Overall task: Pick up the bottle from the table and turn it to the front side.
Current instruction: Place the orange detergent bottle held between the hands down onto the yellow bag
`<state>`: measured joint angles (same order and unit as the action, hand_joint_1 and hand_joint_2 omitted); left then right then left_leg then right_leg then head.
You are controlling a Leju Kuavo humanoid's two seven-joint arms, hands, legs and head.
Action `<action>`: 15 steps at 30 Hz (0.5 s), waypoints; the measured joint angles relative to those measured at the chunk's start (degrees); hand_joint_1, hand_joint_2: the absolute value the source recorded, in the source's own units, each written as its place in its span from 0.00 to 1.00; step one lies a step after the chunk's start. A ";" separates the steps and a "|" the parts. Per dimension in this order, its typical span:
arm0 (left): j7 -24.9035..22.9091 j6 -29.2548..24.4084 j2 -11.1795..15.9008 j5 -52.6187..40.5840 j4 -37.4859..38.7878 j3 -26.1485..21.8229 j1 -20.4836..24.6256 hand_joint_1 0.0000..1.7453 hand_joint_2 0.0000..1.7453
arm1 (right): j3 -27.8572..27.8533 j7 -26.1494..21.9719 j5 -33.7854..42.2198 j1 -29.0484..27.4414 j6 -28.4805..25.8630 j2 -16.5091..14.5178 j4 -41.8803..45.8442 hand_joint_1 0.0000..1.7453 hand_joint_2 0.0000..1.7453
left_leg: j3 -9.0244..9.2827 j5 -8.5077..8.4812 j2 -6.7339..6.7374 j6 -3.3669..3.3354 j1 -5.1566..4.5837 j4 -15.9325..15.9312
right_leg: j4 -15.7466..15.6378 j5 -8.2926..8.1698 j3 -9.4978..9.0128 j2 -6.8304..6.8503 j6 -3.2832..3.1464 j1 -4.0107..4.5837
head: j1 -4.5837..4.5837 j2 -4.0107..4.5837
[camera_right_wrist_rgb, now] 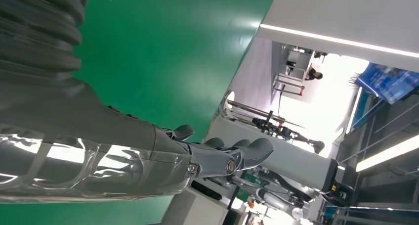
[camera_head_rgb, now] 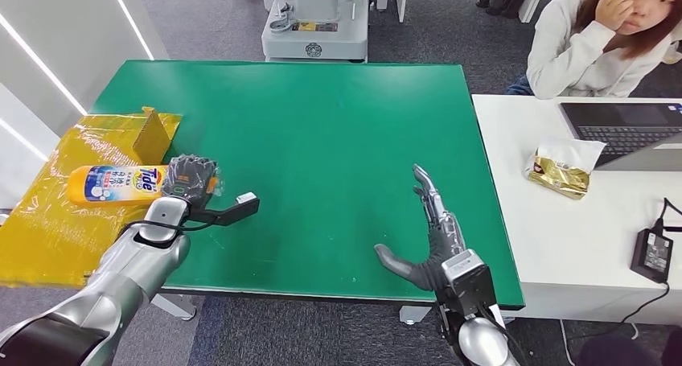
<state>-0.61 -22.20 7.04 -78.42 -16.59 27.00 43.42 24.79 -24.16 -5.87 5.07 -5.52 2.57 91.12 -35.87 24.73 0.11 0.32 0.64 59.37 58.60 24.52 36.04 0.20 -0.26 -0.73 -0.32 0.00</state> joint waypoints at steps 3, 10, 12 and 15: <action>-0.36 2.32 -0.18 1.03 0.20 -0.69 0.02 1.00 1.00 | -0.01 0.62 -0.30 -0.11 0.36 -0.17 0.31 0.00 1.00 | 0.00 0.00 0.01 0.00 0.00 0.00 | 0.00 0.00 0.01 -0.01 0.00 0.00 | 0.00 0.00; -3.23 5.23 0.14 2.75 0.75 -3.94 0.01 1.00 1.00 | -0.56 1.29 -1.21 -1.52 1.75 -0.28 1.46 0.00 1.00 | 0.00 0.00 0.01 0.00 0.01 0.00 | 0.01 0.00 0.01 -0.01 0.00 0.00 | 0.00 0.00; -4.30 5.66 0.37 3.09 0.90 -4.57 -0.02 1.00 1.00 | -0.88 1.19 -1.16 -1.66 2.17 -0.28 1.48 0.00 1.00 | -0.01 0.00 0.01 0.00 0.01 -0.01 | 0.01 0.00 0.01 -0.01 0.00 0.00 | -0.01 0.00; -5.83 6.17 1.13 4.51 1.12 -5.92 -0.35 1.00 1.00 | -1.40 0.86 -1.07 -2.08 3.17 -0.28 1.45 0.00 1.00 | -0.01 0.00 0.05 0.00 0.00 -0.01 | 0.01 0.00 0.02 -0.05 0.00 0.00 | 0.00 0.00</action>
<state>-6.43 -16.03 8.17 -73.91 -15.47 21.08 43.07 23.39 -23.30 -6.93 2.98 -2.35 2.30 92.58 -35.88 24.74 0.16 0.32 0.64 59.35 58.60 24.52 36.05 0.15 -0.26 -0.72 -0.32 0.00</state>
